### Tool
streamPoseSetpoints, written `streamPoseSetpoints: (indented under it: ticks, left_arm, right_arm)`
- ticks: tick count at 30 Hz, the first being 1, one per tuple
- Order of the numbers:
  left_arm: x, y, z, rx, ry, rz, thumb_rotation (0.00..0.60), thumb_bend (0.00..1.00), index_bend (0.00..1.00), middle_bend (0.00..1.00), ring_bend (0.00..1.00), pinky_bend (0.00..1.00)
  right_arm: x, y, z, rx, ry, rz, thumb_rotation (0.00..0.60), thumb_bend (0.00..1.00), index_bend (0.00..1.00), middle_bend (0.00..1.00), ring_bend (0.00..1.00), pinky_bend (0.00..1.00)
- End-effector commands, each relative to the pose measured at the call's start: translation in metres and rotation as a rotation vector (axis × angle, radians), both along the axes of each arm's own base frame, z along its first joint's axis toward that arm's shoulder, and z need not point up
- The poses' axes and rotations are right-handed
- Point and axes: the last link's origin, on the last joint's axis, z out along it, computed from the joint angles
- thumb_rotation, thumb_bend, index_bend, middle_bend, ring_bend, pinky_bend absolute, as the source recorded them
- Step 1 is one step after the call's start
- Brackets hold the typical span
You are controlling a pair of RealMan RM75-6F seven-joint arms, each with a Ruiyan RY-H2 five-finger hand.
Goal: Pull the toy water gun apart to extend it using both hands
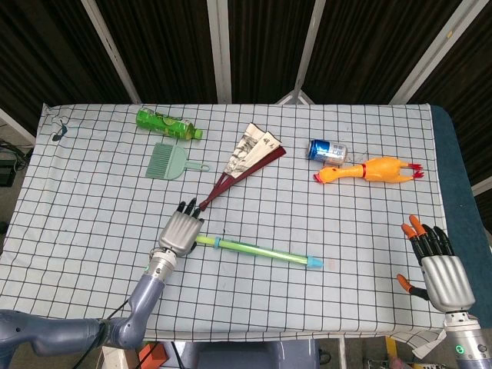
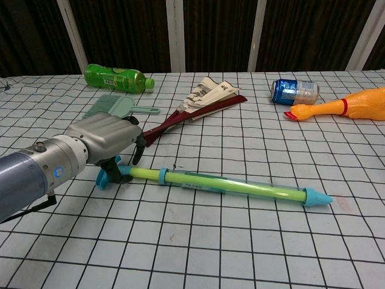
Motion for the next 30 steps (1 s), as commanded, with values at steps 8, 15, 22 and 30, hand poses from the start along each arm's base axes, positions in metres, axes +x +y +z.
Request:
streamPoseSetpoints:
  ticks: [8,15,22,30]
  left_arm:
    - [-0.006,0.000,-0.002,-0.001,0.009,0.012,0.600,0.42,0.52,0.22,0.05,0.16]
    - [-0.004,0.001,-0.001,0.007,-0.009,0.007,0.600,0.46,0.56,0.23,0.05,0.16]
    - [0.001,0.002,0.004,0.017,-0.031,-0.016,0.600,0.48,0.58,0.23,0.05,0.16]
    - [0.005,0.001,0.009,0.009,-0.046,-0.018,0.600,0.48,0.59,0.23,0.05,0.16]
  right_arm:
    - [0.000,0.000,0.000,-0.003,0.000,-0.001,0.600,0.26,0.00,0.00,0.00,0.00]
    - [0.000,0.000,0.000,-0.005,-0.002,0.000,0.600,0.26,0.00,0.00,0.00,0.00]
    - [0.000,0.001,-0.001,-0.001,0.007,0.000,0.600,0.26,0.00,0.00,0.00,0.00]
    - [0.012,-0.003,-0.012,0.054,-0.024,-0.009,0.600,0.26,0.00,0.00,0.00,0.00]
